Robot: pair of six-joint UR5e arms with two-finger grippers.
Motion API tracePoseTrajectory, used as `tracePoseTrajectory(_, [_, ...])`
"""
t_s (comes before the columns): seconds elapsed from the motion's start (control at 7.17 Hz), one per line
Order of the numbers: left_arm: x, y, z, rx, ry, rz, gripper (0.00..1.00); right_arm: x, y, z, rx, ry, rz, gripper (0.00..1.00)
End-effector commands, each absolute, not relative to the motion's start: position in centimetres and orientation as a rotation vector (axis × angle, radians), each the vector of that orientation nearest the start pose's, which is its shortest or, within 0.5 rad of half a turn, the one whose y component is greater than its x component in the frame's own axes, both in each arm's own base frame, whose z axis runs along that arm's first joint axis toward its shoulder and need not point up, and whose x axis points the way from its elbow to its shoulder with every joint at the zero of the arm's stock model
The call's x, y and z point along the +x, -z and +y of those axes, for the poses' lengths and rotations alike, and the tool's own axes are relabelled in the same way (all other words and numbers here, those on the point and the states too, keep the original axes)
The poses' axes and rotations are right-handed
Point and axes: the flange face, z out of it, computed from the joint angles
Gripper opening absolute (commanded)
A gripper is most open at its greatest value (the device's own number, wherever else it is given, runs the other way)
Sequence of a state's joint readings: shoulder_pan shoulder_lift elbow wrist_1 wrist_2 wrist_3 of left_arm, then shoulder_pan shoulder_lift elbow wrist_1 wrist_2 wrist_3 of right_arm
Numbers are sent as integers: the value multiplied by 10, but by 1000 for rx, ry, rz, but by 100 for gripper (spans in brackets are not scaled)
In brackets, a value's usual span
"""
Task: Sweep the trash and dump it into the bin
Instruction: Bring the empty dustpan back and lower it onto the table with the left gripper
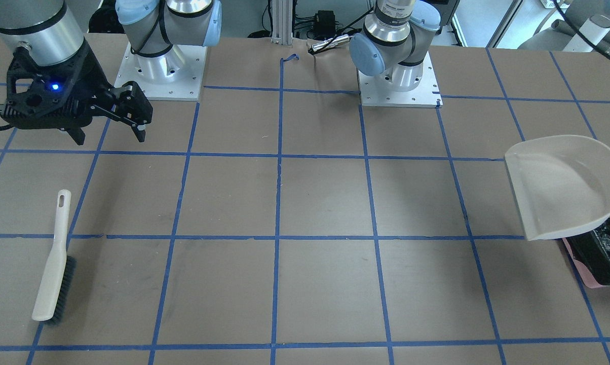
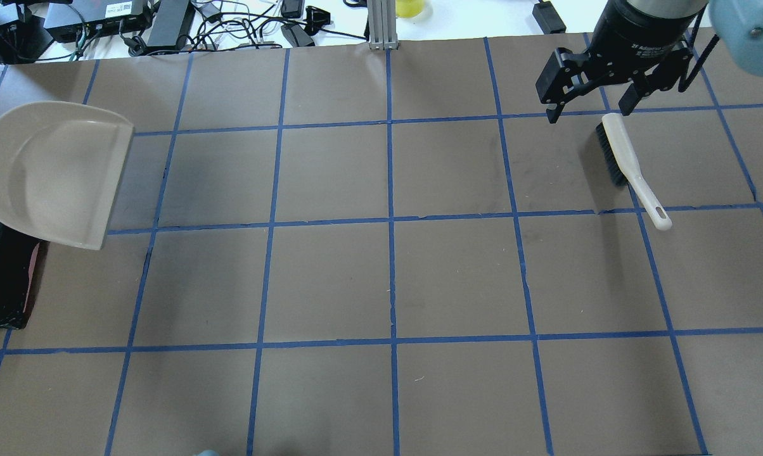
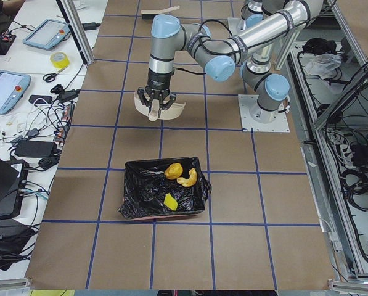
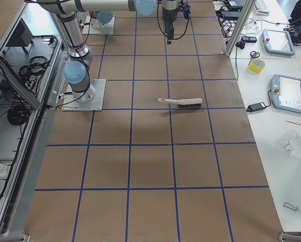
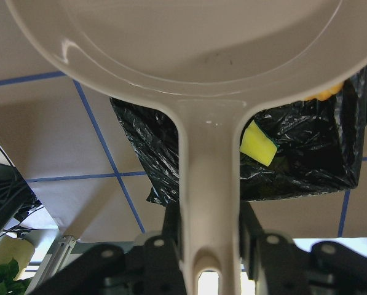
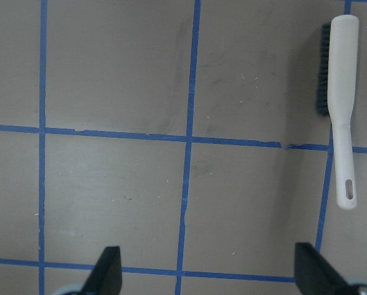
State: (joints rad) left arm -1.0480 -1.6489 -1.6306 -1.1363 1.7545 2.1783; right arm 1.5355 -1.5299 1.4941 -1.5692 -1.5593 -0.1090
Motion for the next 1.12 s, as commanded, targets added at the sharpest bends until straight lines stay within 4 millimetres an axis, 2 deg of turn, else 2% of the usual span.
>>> tracePoseTrajectory(0.0, [116,-436,-553,-2357,124,-2469,0,117,-505,-517,-116,54,3128,100])
tracePoseTrajectory(0.14, [94,-414,-570,-2325,123,-2455,0,117,-505,-517,-111,54,3126,100])
tracePoseTrajectory(0.42, [78,-356,-600,-2165,150,-2489,0,117,-505,-517,-111,57,3128,100])
tracePoseTrajectory(0.56, [61,-334,-617,-2179,115,-2418,0,117,-505,-517,-111,57,3126,100])
tracePoseTrajectory(0.84, [22,-313,-660,-2247,128,-2315,0,117,-505,-517,-111,57,3126,100])
tracePoseTrajectory(0.98, [6,-302,-674,-2287,129,-2267,0,117,-506,-516,-111,59,3126,100])
